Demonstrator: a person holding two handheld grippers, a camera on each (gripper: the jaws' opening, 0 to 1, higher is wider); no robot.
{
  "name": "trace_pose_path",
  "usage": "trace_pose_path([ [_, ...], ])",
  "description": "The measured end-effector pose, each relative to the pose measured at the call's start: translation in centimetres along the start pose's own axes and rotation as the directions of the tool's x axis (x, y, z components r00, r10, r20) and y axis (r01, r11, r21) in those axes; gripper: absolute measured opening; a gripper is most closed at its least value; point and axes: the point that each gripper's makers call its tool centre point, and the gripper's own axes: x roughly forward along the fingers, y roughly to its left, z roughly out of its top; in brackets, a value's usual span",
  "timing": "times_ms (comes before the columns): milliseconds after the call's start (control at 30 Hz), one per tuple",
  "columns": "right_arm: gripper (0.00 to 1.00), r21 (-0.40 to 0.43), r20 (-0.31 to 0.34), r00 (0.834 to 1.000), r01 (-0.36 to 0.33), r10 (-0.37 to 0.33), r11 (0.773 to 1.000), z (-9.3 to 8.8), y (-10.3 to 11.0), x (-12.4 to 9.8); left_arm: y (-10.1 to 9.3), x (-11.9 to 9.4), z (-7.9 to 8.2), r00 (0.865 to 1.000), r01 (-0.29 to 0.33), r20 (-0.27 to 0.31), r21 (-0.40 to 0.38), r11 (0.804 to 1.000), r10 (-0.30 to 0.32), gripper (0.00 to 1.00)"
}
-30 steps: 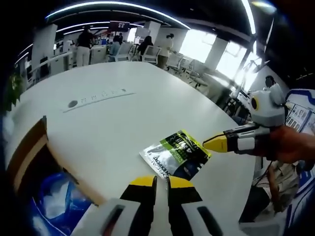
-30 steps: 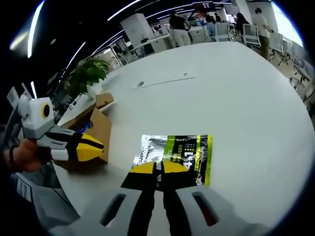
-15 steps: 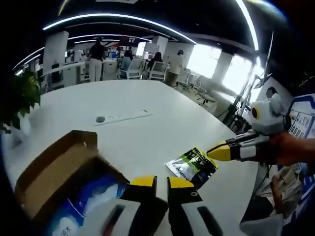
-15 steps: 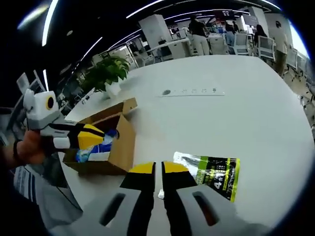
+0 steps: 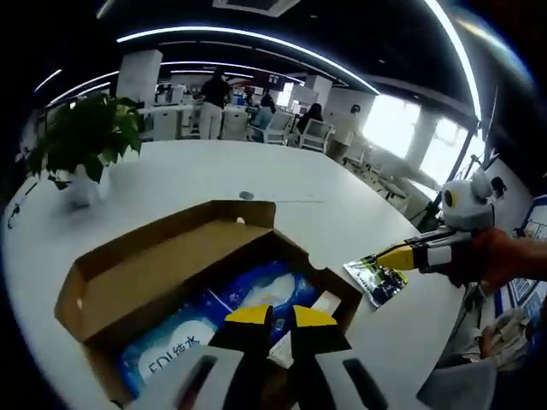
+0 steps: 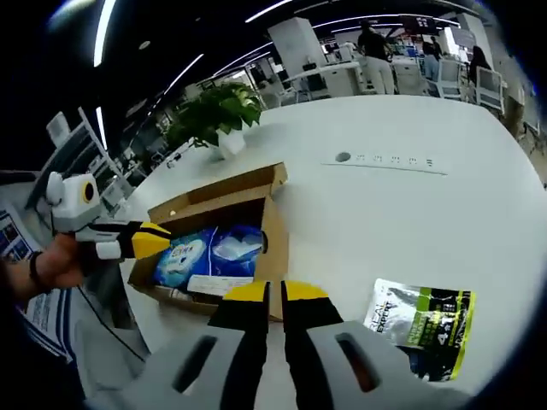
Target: Operate the shoe box by opening the lid, removing the specified soft item, and placing it in the target area until the item is outside and the box remains undamaged.
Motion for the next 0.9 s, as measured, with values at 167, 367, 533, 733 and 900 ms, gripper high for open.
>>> trace_pose_path([
  [167,0.04,-0.028,-0.026,0.999,-0.045,0.045,0.999,-0.1,2.7,2.3,2.8,-2.3,-1.3,0.999,-0.053,0.01,-0.045,0.998,0.054,0.08],
  [367,0.04,-0.057,-0.062,0.994,-0.088,0.084,0.995,-0.3,5.5,4.7,5.8,-5.0,-2.6,0.995,-0.099,0.022,-0.1,0.99,0.101,0.08],
  [533,0.04,-0.075,-0.083,0.991,-0.109,0.103,0.991,-0.5,7.0,6.3,7.0,-6.2,-3.6,0.992,-0.116,0.024,-0.119,0.986,0.12,0.08],
  [733,0.06,-0.082,-0.114,0.986,-0.131,0.122,0.988,-1.1,8.3,7.9,7.7,-7.4,-4.6,0.992,-0.121,0.028,-0.134,0.984,0.125,0.09],
  [900,0.08,-0.082,-0.148,0.981,-0.142,0.129,0.987,-1.9,8.8,9.1,7.9,-7.8,-5.0,0.992,-0.117,0.033,-0.144,0.983,0.123,0.1],
])
